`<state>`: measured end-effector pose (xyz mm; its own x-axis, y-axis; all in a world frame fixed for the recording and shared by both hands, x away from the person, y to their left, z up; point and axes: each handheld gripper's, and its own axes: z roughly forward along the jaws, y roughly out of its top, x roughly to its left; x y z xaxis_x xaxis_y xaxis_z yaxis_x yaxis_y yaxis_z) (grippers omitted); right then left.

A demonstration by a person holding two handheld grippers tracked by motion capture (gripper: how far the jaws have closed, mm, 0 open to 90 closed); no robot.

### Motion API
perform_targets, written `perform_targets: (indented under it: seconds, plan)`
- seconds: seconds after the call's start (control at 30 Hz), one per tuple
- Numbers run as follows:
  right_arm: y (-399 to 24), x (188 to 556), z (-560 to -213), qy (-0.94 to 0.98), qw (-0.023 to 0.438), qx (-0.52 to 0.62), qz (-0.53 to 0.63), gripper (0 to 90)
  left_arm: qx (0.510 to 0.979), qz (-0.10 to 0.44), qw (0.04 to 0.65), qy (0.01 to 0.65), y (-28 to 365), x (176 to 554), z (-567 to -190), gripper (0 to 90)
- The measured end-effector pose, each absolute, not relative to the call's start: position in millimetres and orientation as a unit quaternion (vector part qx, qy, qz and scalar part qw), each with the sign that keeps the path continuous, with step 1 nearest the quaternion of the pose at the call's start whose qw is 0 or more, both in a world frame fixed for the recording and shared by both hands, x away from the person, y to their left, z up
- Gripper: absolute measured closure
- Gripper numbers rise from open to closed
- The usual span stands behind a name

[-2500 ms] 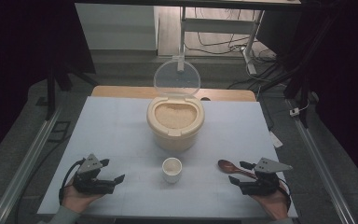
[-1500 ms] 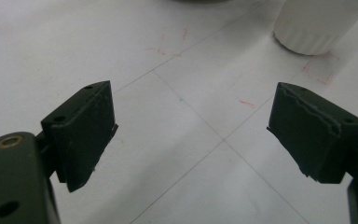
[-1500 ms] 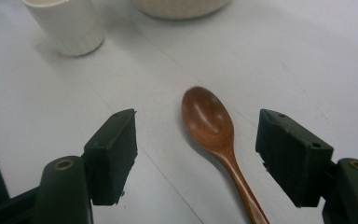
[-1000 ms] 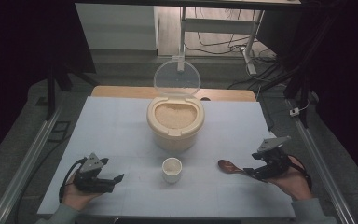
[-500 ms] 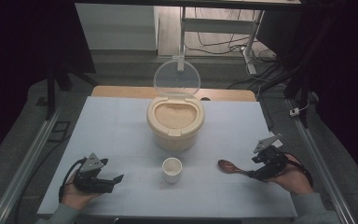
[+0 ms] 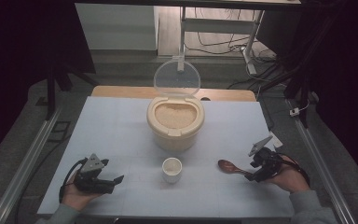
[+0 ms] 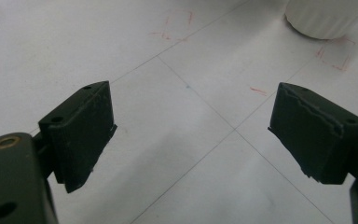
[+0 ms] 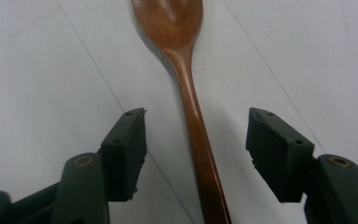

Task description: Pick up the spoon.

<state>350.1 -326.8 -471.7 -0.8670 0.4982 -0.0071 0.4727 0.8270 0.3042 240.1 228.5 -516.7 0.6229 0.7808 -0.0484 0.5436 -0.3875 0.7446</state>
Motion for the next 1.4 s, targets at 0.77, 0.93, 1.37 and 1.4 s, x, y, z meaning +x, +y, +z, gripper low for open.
perform_targets:
  seconds: [0.77,0.93,1.37,1.4]
  plan:
    - [-321,352,-486,0.974,0.036,0.202,0.099,78.9,0.820,0.156,0.374,0.403,228,240,-519,13.6]
    - [-322,352,-486,0.976,0.043,0.191,0.096,79.6,0.821,0.156,0.373,0.404,228,240,-520,13.6]
    - [-327,345,-478,0.967,0.052,0.207,0.141,79.8,0.822,0.156,0.369,0.404,228,241,-520,13.6]
    - [-328,344,-476,0.966,0.056,0.206,0.147,79.9,0.822,0.156,0.369,0.404,228,241,-520,13.6]
